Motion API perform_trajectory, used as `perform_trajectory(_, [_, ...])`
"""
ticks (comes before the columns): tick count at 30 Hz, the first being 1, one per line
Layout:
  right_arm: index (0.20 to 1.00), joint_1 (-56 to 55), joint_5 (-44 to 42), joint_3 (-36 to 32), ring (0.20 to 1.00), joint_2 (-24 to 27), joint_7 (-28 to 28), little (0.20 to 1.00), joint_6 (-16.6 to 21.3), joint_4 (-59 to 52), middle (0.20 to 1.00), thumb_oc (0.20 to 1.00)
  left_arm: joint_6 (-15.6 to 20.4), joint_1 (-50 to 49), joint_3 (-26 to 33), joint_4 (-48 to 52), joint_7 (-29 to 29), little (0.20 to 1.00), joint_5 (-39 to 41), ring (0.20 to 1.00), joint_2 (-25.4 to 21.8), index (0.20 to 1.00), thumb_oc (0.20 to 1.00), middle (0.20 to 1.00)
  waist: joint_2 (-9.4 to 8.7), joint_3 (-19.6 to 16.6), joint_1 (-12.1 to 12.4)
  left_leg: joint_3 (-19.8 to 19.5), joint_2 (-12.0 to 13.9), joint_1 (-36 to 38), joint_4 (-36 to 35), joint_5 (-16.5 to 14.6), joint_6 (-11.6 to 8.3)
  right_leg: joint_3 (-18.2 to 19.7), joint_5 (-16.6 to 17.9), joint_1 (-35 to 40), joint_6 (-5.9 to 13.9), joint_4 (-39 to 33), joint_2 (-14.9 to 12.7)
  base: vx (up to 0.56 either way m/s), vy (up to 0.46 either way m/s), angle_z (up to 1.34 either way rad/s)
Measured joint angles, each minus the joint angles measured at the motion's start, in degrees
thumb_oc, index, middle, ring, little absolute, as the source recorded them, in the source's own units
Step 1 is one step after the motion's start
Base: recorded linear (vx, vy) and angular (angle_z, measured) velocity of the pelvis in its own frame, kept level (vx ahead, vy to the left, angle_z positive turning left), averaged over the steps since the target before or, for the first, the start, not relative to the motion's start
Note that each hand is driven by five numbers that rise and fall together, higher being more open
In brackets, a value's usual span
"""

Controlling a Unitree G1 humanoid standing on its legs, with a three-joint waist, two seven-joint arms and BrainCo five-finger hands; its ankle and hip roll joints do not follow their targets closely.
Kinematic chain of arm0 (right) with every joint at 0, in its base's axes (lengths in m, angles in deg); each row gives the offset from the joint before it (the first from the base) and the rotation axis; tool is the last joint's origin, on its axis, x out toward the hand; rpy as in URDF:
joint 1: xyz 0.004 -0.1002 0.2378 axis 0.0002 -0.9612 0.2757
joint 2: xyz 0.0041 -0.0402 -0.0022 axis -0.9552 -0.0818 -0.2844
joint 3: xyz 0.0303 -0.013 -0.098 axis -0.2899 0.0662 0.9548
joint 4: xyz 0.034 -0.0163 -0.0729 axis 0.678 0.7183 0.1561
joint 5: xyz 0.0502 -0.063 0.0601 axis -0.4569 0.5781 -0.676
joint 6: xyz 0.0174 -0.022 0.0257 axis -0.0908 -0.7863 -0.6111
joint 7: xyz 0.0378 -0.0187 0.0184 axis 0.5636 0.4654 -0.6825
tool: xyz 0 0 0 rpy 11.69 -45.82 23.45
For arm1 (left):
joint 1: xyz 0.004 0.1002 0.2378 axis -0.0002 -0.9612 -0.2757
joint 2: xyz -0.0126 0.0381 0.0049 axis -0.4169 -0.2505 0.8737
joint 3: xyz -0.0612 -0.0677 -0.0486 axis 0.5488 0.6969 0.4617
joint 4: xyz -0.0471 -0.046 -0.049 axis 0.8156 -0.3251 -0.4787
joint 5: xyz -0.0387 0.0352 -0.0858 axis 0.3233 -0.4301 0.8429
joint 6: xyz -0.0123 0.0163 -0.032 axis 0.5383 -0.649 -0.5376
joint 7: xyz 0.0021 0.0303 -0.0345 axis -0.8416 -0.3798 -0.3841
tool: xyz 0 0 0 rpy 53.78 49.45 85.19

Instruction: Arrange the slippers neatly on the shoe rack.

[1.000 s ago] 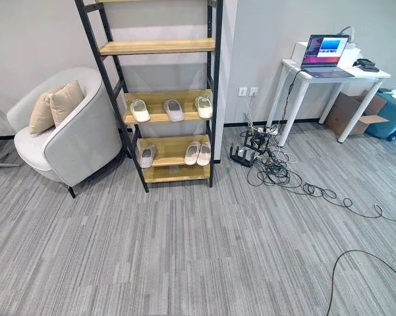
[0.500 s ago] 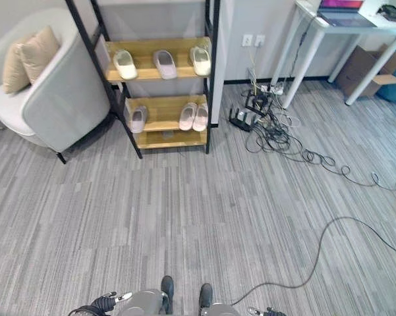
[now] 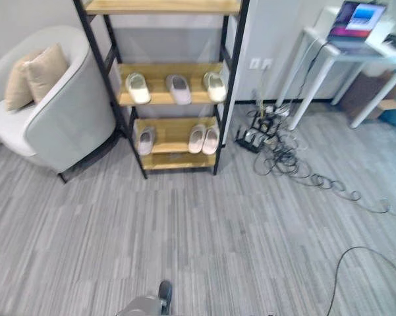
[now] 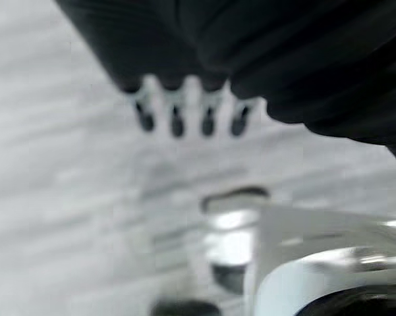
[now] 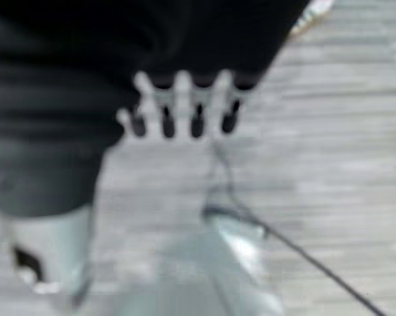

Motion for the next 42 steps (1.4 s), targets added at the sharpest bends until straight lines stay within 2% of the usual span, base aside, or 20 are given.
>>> perform_trajectory(2, [1.0,-0.61,0.0,-0.4,1.0,-0.25,0.22,1.0,-0.05,0.21,1.0,1.0,1.89,3.6,-0.52,4.69,-0.3,1.0,1.65,1.0,-1.01,1.0,1.0,1.0,0.18,-0.39,-1.19,-2.82,-2.07,2.59,-0.53,-1.55,0.6,-2.0,-1.4,-5.09,-1.87,-1.66,-2.1,0.4,0.044,0.85])
perform_trajectory(5, [1.0,0.06,0.14,-0.72,1.0,0.02,0.17,1.0,-0.03,-0.07,1.0,1.0,2.56,7.95,-0.9,6.41,-0.94,1.0,3.8,1.0,0.9,1.0,1.0,1.0,2.52,1.31,-2.09,-4.56,-2.38,7.22,-1.77,-2.81,-0.81,-5.74,-1.65,-5.55,-2.64,-19.22,2.61,0.4,-0.045,0.44])
perform_trajectory(7, [1.0,0.1,0.15,-0.82,1.0,0.23,0.16,1.0,-0.01,-0.54,1.0,1.0,2.63,9.07,-2.65,6.34,-1.57,1.0,3.85,1.0,2.39,1.0,1.0,1.0,3.77,1.91,-3.28,-6.57,-2.83,10.23,-1.88,-5.42,-4.87,-7.56,0.12,-5.85,-2.77,-32.44,7.06,0.64,-0.189,0.56])
perform_trajectory(8, [1.0,-0.13,0.25,-1.0,1.0,0.37,-0.06,1.0,-0.03,-0.13,1.0,1.0,2.54,9.35,-2.46,6.32,-1.53,1.0,3.36,1.0,3.49,1.0,1.0,1.0,3.48,3.06,-5.83,-9.35,-3.65,12.22,-1.74,-8.03,-8.77,-4.37,2.66,-6.31,-1.92,-42.55,9.55,0.64,-0.253,0.7])
perform_trajectory(10, [1.0,-0.64,0.28,-1.12,1.0,0.31,-0.16,1.0,-0.58,2.11,1.0,1.0,2.59,9.41,-3.32,4.96,-1.44,1.0,1.8,1.0,4.88,1.0,1.0,1.0,4.26,4.03,-6.53,-10.55,-3.43,14.32,-1.83,-9.49,-10.32,-1.93,3.51,-4.96,-2.16,-50.02,12.51,0.34,-0.14,0.84])
perform_trajectory(11, [1.0,-0.87,0.28,-1.29,1.0,0.19,-0.29,1.0,-0.96,3.86,1.0,1.0,2.53,9.38,-4.07,3.92,-1.46,1.0,1.12,1.0,5.4,1.0,1.0,1.0,3.93,4.41,-6.53,-10.1,-3.77,15.66,-1.47,-9.44,-10.23,-1.97,4.32,-4.63,-3.16,-48.1,12.91,0.38,-0.139,1.18])
perform_trajectory(12, [1.0,-4.23,0.27,-1.6,1.0,0.05,-0.32,1.0,-1.49,4.81,1.0,1.0,2.59,7.59,-4.58,2.0,-1.05,1.0,-0.07,1.0,5.97,1.0,1.0,1.0,0.98,2.9,-6.76,-10.27,-6.51,18.5,1.34,-9.48,-10.23,-1.6,4.98,0.17,-8.94,-47.16,12.71,0.37,-0.177,0.92])
perform_trajectory(13, [1.0,-5.26,0.27,-1.89,1.0,0.77,-0.32,1.0,-1.27,5.12,1.0,1.0,2.55,5.14,-4.55,1.85,-1.17,1.0,-0.54,1.0,6.74,1.0,1.0,1.0,0.57,2.45,-6.85,-10.13,-6.93,19.2,4.87,-10.31,-10.31,1.88,13.3,2.3,-13.42,-47.77,12.62,0.45,-0.265,0.9])
perform_trajectory(14, [1.0,-4.6,0.26,-2.63,1.0,1.56,-0.17,1.0,-1.27,6.34,1.0,1.0,2.62,4.4,-3.43,1.98,-1.55,1.0,-0.21,1.0,7.62,1.0,1.0,1.0,2.77,2.21,-6.75,-10.95,-5.23,19.29,6.88,-10.39,-10.93,1.26,10.42,2.94,-12.81,-46.08,13.82,0.21,-0.198,0.58])
perform_trajectory(16, [1.0,-3.78,0.21,-3.04,1.0,1.77,-0.28,1.0,-1.76,5.59,1.0,1.0,2.79,4.95,-1.75,1.33,-1.09,1.0,-1.12,1.0,7.56,1.0,1.0,1.0,3.15,1.64,-5.75,-8.92,-4.45,10.61,26.28,-8.08,-11.04,1.22,9.69,6.78,-13.91,-48.76,14.63,0.14,-0.222,0.28])
perform_trajectory(17, [1.0,-2.17,0.02,-2.95,1.0,1.72,-0.37,1.0,-1.51,5.51,1.0,1.0,2.82,5.43,-1.06,1.52,-1.18,1.0,-1.13,1.0,6.91,1.0,1.0,1.0,2.95,1.63,-4.51,-7.4,-3.37,2.21,42.03,-3.21,-12.35,1.33,9.3,8.86,-14.43,-50.53,15.07,0.13,-0.223,-0.06])
perform_trajectory(19, [1.0,1.44,-0.5,-2.68,1.0,1.64,-0.36,1.0,-0.97,5.35,1.0,1.0,3.0,6.63,-0.98,2.25,-1.17,1.0,-1.19,1.0,5.11,1.0,1.0,1.0,2.35,2.23,-3.55,-7.42,-0.79,-9.69,57.58,-3.65,-10.6,1.23,7.8,9.92,-15.85,-50.27,16.21,0.2,-0.141,-0.24])
perform_trajectory(20, [1.0,4.36,-0.97,-1.6,1.0,0.96,-0.32,1.0,-0.67,5.07,1.0,1.0,2.71,6.76,-1.26,1.85,-1.29,1.0,-2.69,1.0,2.25,1.0,1.0,1.0,0.03,3.61,-2.09,-5.86,2.73,-14.7,56.31,-5.66,-8.43,2.09,6.45,13.29,-16.52,-50.83,16.52,0.18,-0.052,-0.46])
perform_trajectory(24, [1.0,5.99,-1.54,-0.11,1.0,1.44,0.04,1.0,-0.46,3.81,1.0,1.0,2.32,4.39,-0.47,2.03,-1.55,1.0,-2.93,1.0,-0.29,1.0,1.0,1.0,-2.24,4.69,-1.54,-6.35,6.7,-16.43,36.3,-6.13,-9.65,1.24,4.32,21.18,-14.24,-55.12,16.83,0.36,0.107,-0.31])
perform_trajectory(25, [1.0,4.94,-1.25,1.22,1.0,2.06,0.25,1.0,-0.46,4.25,1.0,1.0,2.08,4.33,-1.38,1.93,-1.55,1.0,-3.28,1.0,0.3,1.0,1.0,1.0,-1.55,4.0,-1.5,-9.37,6.81,-13.44,14.36,-3.57,-10.97,1.73,3.45,22.54,-11.77,-57.21,17.56,0.31,0.159,-0.06])
perform_trajectory(27, [1.0,4.62,-0.14,2.12,1.0,2.68,0.28,1.0,-0.74,5.33,1.0,1.0,2.06,4.31,-1.53,1.86,-1.65,1.0,-3.29,1.0,1.22,1.0,1.0,1.0,-0.24,4.7,-1.25,-15.24,5.78,-10.24,-2.55,0.64,-10.55,2.37,2.97,24.09,-10.99,-57.3,18.34,0.16,0.08,-0.17])
perform_trajectory(30, [1.0,2.2,1.41,3.45,1.0,2.82,0.24,1.0,-0.42,4.66,1.0,1.0,2.05,2.16,-1.39,1.16,-2.01,1.0,-3.25,1.0,2.55,1.0,1.0,1.0,1.69,2.86,-0.09,-16.97,3.43,-6.27,2.37,6.04,-6.92,3.92,1.0,28.73,-8.47,-57.34,19.52,0.16,0.075,-0.67])
perform_trajectory(35, [1.0,-1.26,2.56,2.19,1.0,-2.52,-0.05,1.0,-0.72,4.79,1.0,1.0,1.55,0.67,-1.3,-0.37,-2.28,1.0,-3.3,1.0,1.06,1.0,1.0,1.0,-0.89,-0.38,-1.46,-15.84,2.34,-0.23,-4.6,7.13,-4.19,4.46,-2.07,27.02,-6.14,-53.63,15.51,0.1,0.091,-0.21])
perform_trajectory(39, [1.0,-2.02,2.52,1.32,1.0,-3.37,-0.03,1.0,-0.74,4.69,1.0,1.0,1.43,0.15,-1.1,-0.34,-2.28,1.0,-3.32,1.0,0.96,1.0,1.0,1.0,-1.33,-1.34,-1.85,-14.77,0.46,1.02,-5.66,6.44,-3.79,4.52,1.02,25.56,-2.89,-56.82,10.64,0.04,0.071,-0.07])
perform_trajectory(42, [1.0,-3.46,2.57,0.62,1.0,-2.78,0.01,1.0,-0.79,4.71,1.0,1.0,1.3,-1.56,-1.16,0.07,-2.29,1.0,-3.27,1.0,1.56,1.0,1.0,1.0,-0.32,-4.62,-1.69,-13.62,0.94,1.7,-5.68,5.82,-4.47,4.5,2.04,25.57,-4.58,-57.17,10.63,-0.04,0.064,-0.13])
